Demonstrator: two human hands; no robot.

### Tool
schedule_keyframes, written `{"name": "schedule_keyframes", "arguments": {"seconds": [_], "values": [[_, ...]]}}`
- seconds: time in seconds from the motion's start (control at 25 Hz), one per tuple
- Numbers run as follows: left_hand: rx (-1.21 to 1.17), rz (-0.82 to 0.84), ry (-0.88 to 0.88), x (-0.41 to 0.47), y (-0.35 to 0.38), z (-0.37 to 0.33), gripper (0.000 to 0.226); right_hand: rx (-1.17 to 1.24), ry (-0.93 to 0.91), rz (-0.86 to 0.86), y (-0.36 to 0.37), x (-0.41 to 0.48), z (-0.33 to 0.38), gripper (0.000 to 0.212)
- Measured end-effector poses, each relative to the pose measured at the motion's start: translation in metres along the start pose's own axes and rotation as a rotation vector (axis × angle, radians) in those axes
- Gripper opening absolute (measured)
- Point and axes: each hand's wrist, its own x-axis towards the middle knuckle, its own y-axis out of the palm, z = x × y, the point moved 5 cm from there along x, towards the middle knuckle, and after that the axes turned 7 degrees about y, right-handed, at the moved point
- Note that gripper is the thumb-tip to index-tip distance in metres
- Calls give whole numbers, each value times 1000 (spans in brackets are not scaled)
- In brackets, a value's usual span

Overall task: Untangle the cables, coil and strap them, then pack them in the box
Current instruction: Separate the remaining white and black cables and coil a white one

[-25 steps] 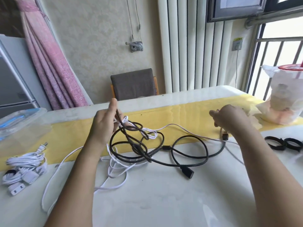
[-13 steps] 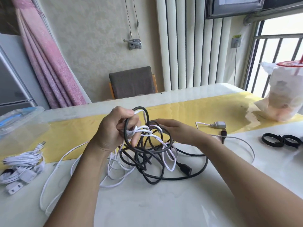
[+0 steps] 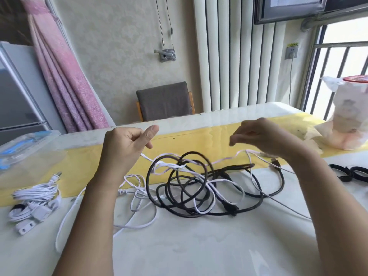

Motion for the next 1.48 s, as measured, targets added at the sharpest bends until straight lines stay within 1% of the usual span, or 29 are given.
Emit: {"name": "schedule_keyframes", "arguments": {"seconds": [0.08,0.12,0.16,0.24,0.28,0.32,0.36,0.48,0.52,0.56,0.64,0.72,0.76,0.8,0.84,0.88,0.92,1.0,1.04,1.08,1.12,1.16,1.2,1.24,1.28,1.32,1.36,1.4,1.48], "values": [[-58,48,-63,1,2,5,59,1,24,-179,-17,1,-5,21],[-109,74,-78,1,5,2,59,55,14,-206,-15,1,0,22],[-162,85,-78,0,11,-4,57,142,-22,-176,-7,1,9,19],[-246,46,-46,-2,21,-17,56,284,-117,-3,28,-3,37,9],[-273,4,-22,-2,25,-23,56,303,-162,90,48,-7,51,21],[-289,-39,8,-4,27,-29,56,284,-222,161,65,-12,63,31],[-300,-77,40,-4,28,-32,57,225,-277,199,80,-17,72,33],[-283,-135,95,-5,27,-36,52,72,-394,194,99,-25,88,16],[-255,-161,100,-4,25,-34,51,41,-411,183,97,-25,88,15],[-211,-212,94,-4,19,-30,51,-7,-429,154,91,-24,86,15],[-115,-390,22,-2,-5,-7,51,-137,-450,8,64,-18,73,18],[-54,-584,-93,-3,-35,22,53,-243,-396,-186,22,-11,51,20],[-26,-650,-140,-4,-48,35,55,-291,-353,-257,2,-9,40,22],[-5,-683,-175,-6,-55,45,55,-341,-310,-309,-12,-8,30,22],[19,-683,-205,-8,-55,52,55,-381,-259,-340,-20,-6,20,24],[52,-638,-236,-8,-51,56,54,-414,-173,-351,-22,-4,10,29],[98,-531,-271,-7,-42,59,53,-450,-65,-346,-21,1,-1,39],[170,-182,-342,-7,-18,69,53,-558,181,-164,-7,4,-23,56],[194,6,-381,-9,-7,73,52,-562,271,-103,-2,2,-26,58],[216,167,-419,-11,1,75,51,-511,323,-101,-3,1,-26,57],[232,278,-429,-14,8,72,51,-394,363,-144,-6,-1,-21,53],[240,333,-400,-14,14,65,50,-260,389,-196,-9,-3,-15,48],[234,344,-329,-13,22,54,44,-132,398,-246,-12,-5,-9,42],[207,348,-251,-12,33,41,35,-21,400,-280,-14,-6,-5,38],[166,370,-189,-12,46,28,28,37,412,-300,-13,-8,-1,36],[136,421,-144,-14,61,17,31,29,422,-308,-10,-9,3,33],[114,484,-118,-18,74,11,35,-37,413,-307,-5,-9,5,32],[94,535,-110,-22,86,10,35,-147,390,-281,1,-8,9,35],[76,600,-111,-29,101,15,28,-362,311,-184,21,-7,18,40]]}}
